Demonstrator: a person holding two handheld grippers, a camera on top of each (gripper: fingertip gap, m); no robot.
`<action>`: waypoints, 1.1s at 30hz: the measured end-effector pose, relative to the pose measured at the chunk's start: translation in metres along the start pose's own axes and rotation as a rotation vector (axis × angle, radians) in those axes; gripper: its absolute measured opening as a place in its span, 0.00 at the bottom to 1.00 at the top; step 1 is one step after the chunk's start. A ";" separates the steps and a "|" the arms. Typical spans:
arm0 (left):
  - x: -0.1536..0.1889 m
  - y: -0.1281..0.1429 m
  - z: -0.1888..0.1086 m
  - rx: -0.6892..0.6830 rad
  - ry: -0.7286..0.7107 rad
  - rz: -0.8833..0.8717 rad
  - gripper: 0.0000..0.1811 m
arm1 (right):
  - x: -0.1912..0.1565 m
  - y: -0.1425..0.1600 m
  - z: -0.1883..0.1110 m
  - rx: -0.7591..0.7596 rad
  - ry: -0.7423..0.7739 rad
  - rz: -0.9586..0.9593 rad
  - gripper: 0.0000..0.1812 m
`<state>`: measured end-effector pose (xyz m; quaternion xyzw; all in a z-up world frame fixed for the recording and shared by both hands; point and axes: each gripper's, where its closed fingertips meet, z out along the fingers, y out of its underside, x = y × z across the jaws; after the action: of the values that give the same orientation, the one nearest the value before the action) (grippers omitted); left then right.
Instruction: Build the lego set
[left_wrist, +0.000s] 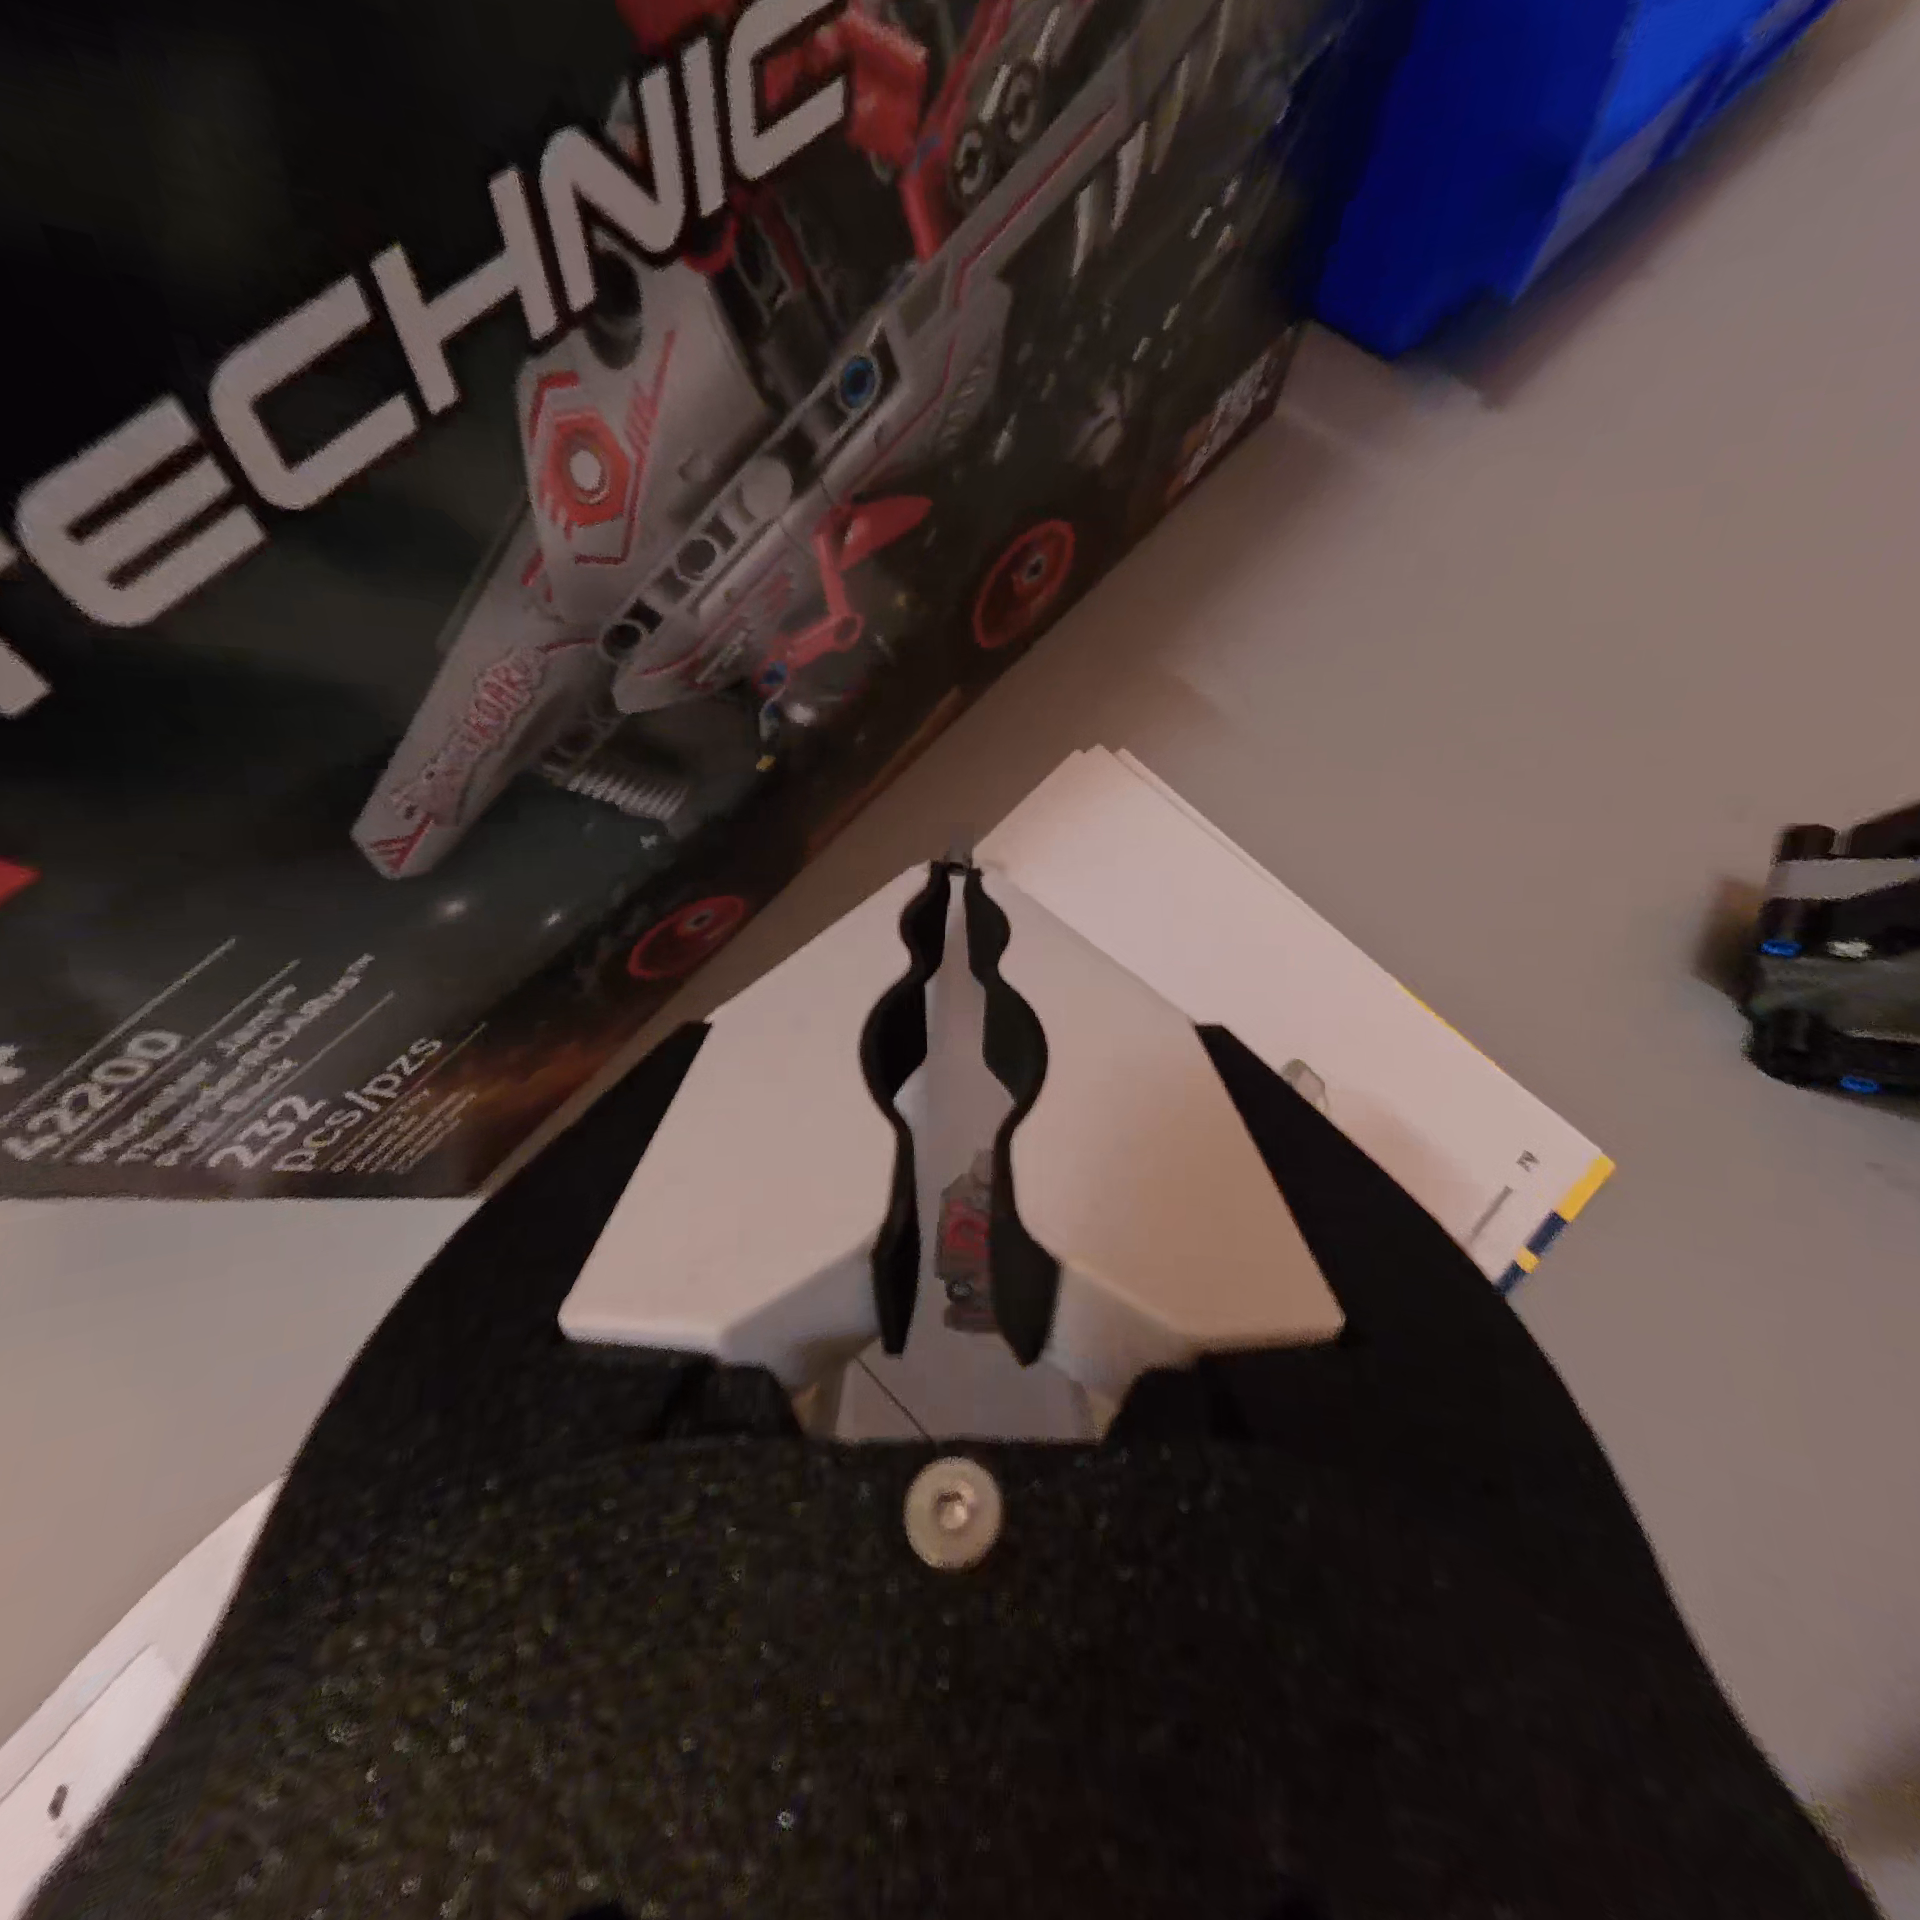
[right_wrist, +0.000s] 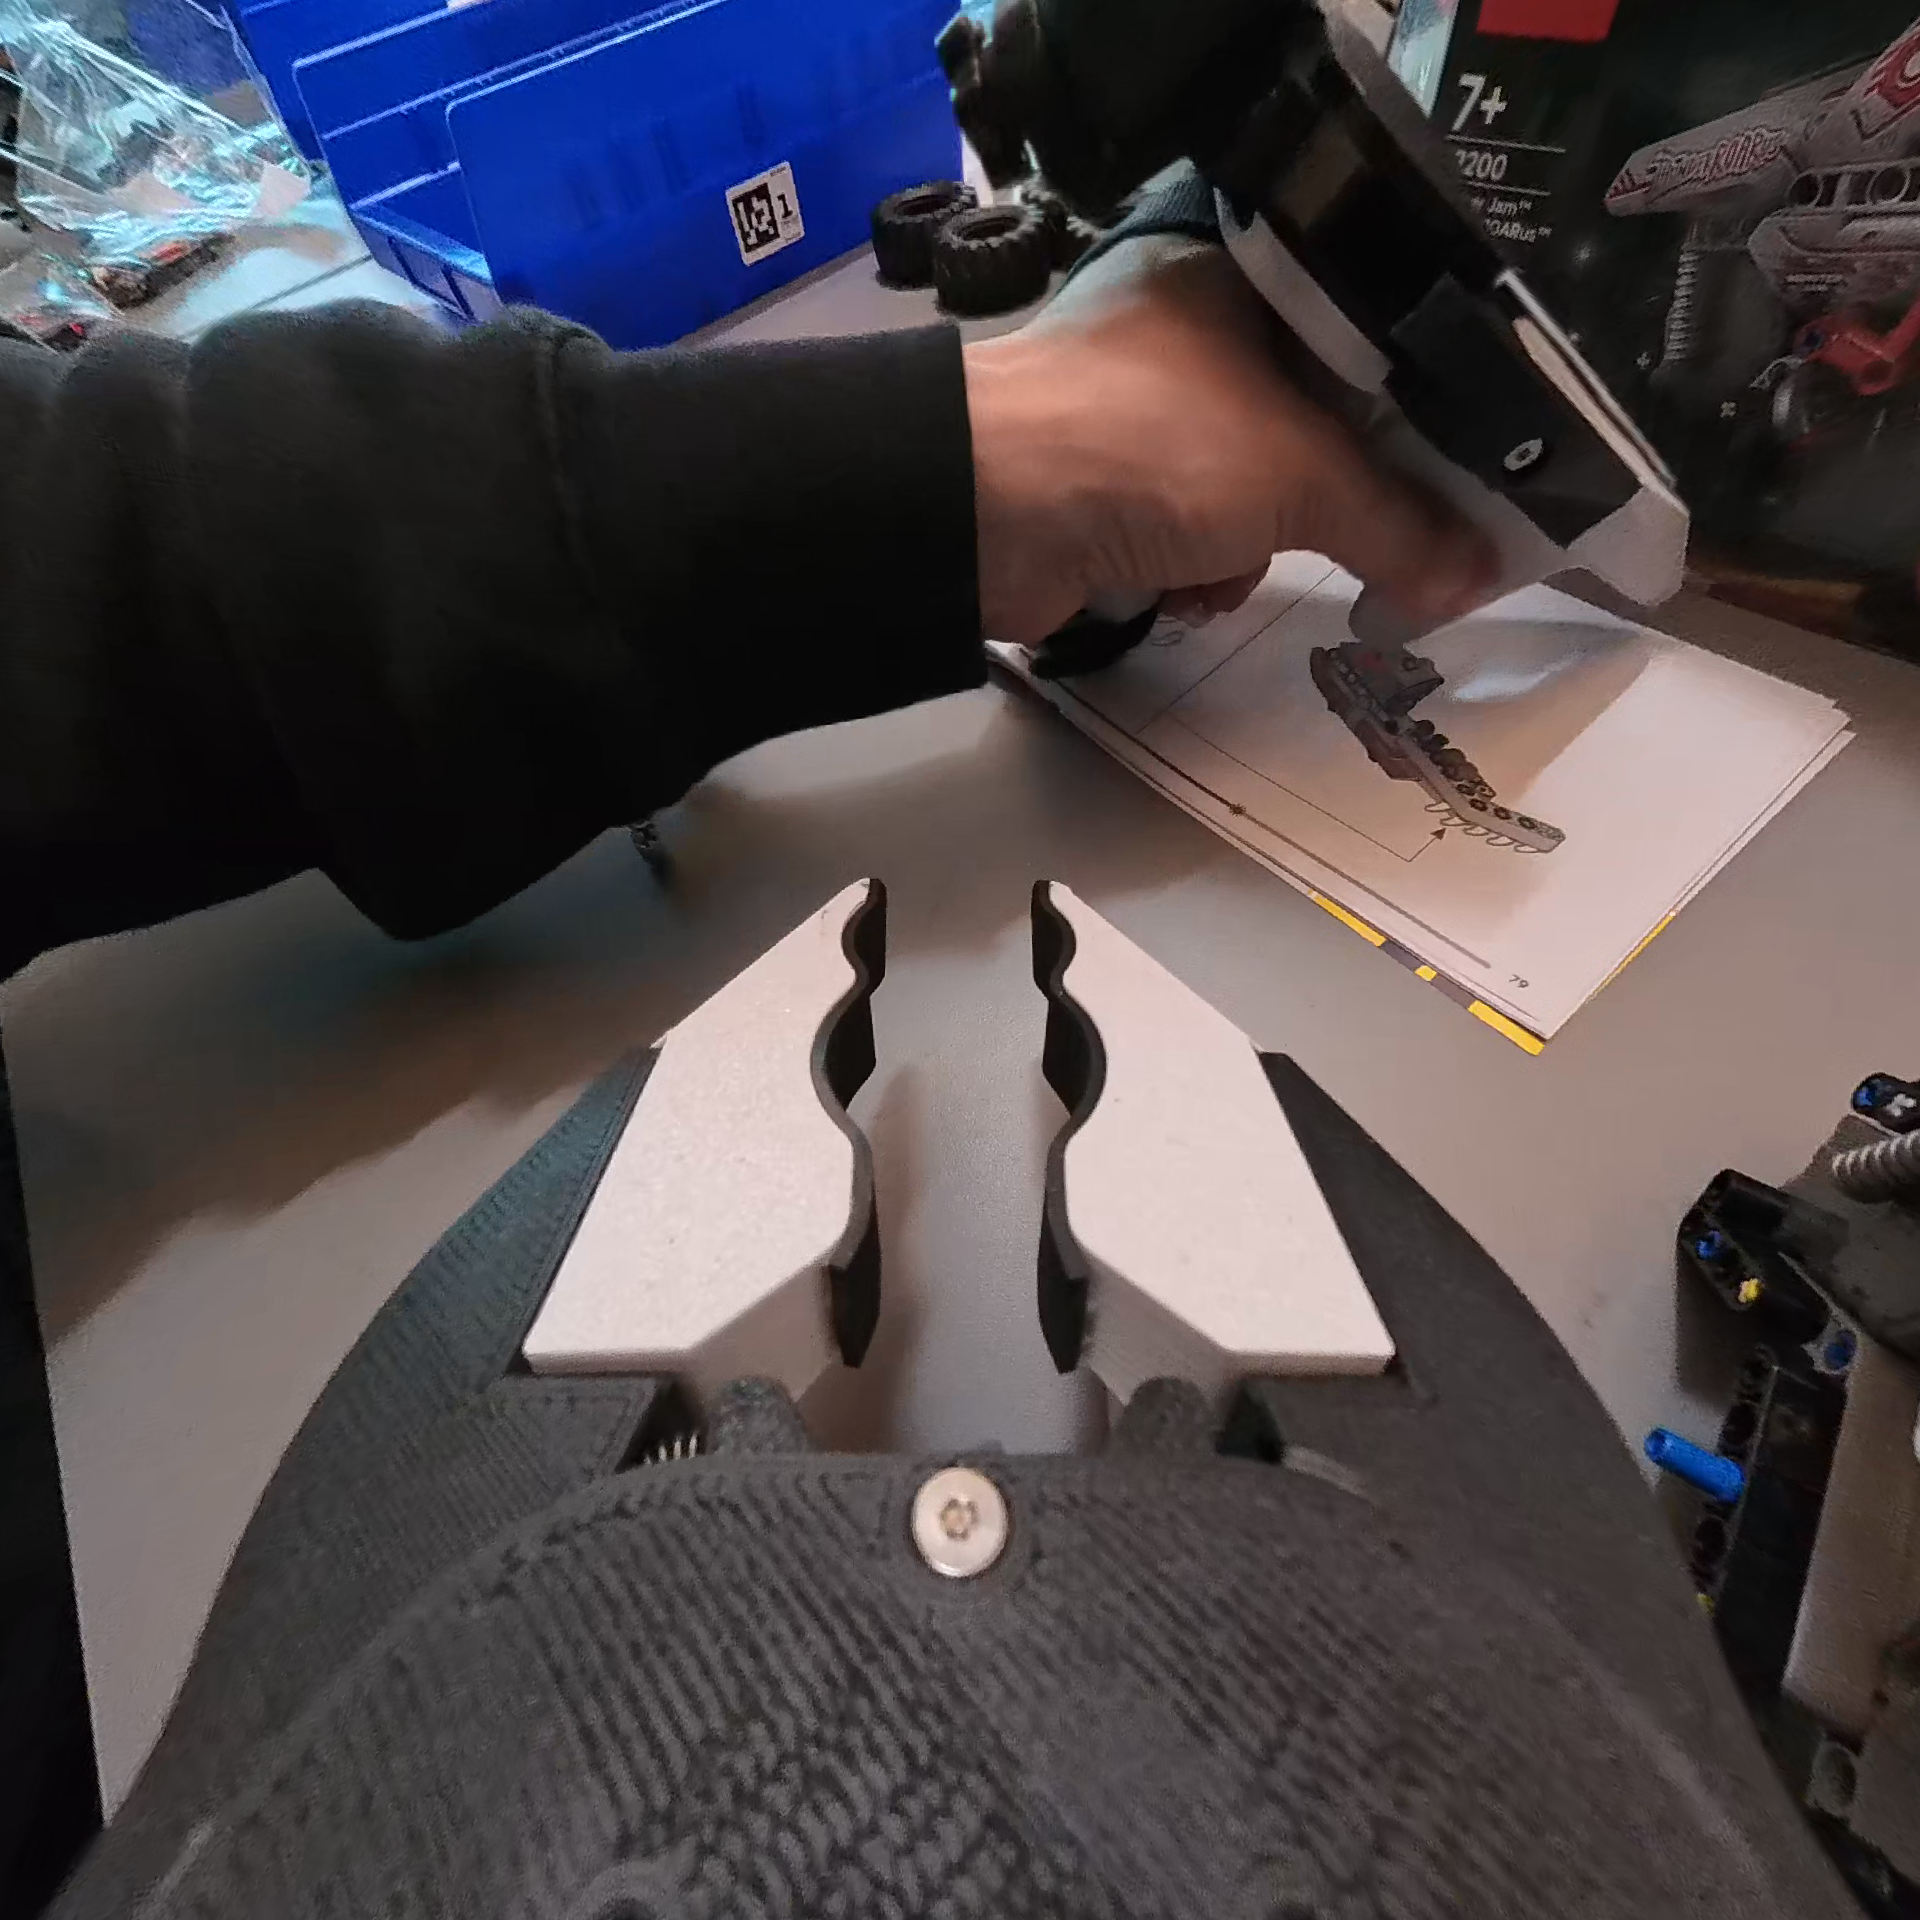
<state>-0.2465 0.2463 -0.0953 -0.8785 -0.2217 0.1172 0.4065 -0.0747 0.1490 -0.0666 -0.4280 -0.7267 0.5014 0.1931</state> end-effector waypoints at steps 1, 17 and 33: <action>0.003 0.000 -0.004 0.007 0.011 0.008 0.00 | 0.000 0.000 0.000 0.000 0.002 -0.002 0.15; 0.069 0.060 -0.219 0.207 0.191 0.792 0.00 | -0.043 -0.078 -0.029 0.486 -0.363 0.365 0.11; 0.060 0.170 -0.232 0.063 0.304 0.528 0.03 | -0.055 0.010 0.027 -0.090 -0.128 0.113 0.07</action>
<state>-0.0547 0.0248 -0.0785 -0.9002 0.0813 0.0928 0.4176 -0.0592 0.0904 -0.0791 -0.4439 -0.7338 0.5048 0.0983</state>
